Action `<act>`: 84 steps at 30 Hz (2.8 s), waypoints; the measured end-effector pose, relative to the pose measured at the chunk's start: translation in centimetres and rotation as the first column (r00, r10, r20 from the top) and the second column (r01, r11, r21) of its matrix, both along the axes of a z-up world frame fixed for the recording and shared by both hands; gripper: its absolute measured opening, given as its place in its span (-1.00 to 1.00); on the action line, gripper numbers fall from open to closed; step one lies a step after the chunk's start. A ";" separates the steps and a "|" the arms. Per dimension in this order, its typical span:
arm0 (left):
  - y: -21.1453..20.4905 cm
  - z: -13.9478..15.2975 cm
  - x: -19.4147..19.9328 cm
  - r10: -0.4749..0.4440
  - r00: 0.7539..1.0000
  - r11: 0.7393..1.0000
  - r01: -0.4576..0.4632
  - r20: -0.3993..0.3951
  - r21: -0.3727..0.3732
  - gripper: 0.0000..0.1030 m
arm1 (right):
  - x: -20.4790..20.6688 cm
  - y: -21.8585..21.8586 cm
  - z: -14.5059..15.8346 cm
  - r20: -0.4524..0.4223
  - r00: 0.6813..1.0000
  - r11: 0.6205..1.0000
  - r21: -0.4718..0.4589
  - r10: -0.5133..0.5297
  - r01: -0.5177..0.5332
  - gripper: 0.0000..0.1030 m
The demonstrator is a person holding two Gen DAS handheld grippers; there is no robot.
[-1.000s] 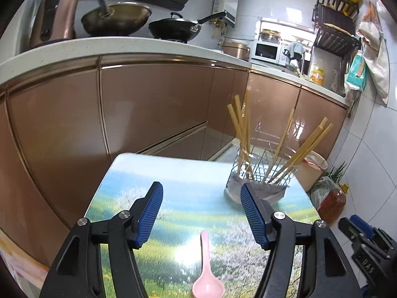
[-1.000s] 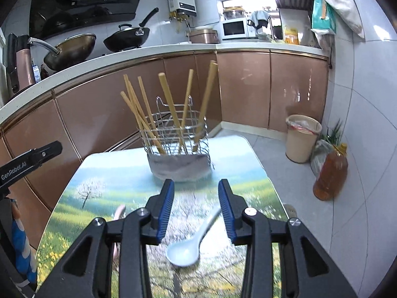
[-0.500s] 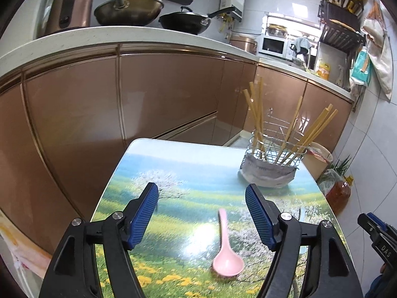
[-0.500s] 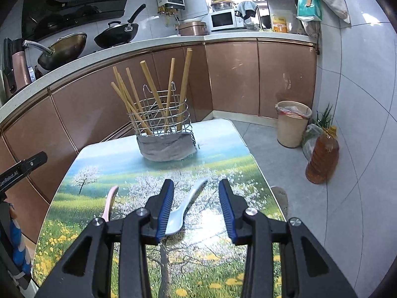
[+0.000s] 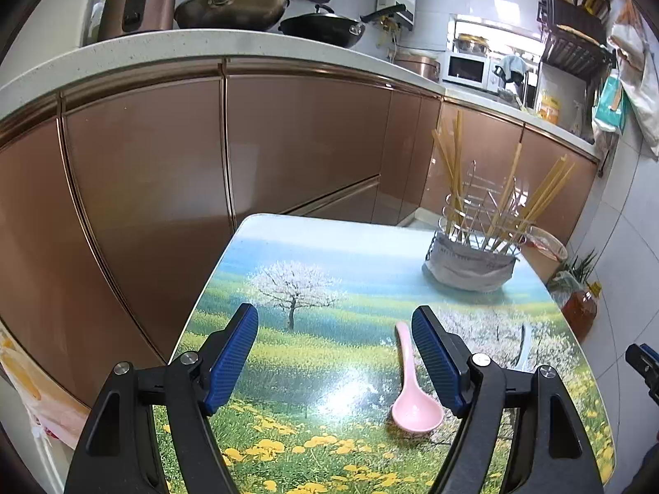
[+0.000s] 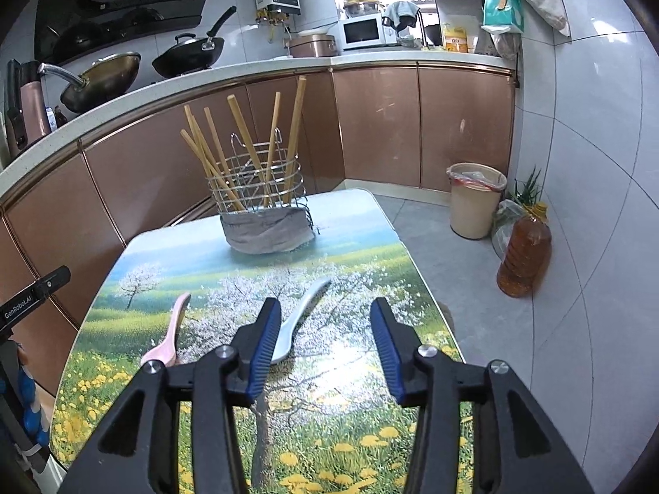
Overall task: Organize utensils
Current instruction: 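Lower both open grippers toward the pink spoon and the pale blue spoon, then close the left gripper on the pink spoon handle while the right gripper grasps the blue spoon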
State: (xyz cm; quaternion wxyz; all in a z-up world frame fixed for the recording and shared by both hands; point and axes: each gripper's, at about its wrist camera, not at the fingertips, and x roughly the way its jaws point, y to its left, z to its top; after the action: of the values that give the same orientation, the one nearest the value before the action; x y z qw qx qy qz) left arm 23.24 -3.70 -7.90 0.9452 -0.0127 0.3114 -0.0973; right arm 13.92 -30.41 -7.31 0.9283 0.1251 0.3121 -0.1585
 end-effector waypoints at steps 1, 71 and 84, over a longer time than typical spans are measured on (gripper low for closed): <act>0.1 -0.2 0.1 -0.004 1.000 1.000 0.004 -0.004 0.002 0.48 | 0.1 0.0 -0.2 -0.007 1.000 1.000 0.003 -0.001 0.001 -0.14; -9.2 -9.7 10.7 -0.202 0.852 0.964 0.260 -0.482 0.056 0.29 | 15.2 -4.8 -10.1 -0.296 0.940 0.908 0.418 0.171 -0.034 -0.09; -10.1 -11.3 12.5 -0.193 0.824 0.965 0.257 -0.532 0.048 0.05 | 17.8 -5.7 -10.8 -0.317 0.931 0.900 0.436 0.180 -0.025 -0.11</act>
State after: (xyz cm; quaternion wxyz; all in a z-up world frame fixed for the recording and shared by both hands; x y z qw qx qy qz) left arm 35.73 -13.77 -19.16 0.8055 0.0536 0.5612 -0.1824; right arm 31.68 -36.08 -18.13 0.8155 0.2769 0.5051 -0.0565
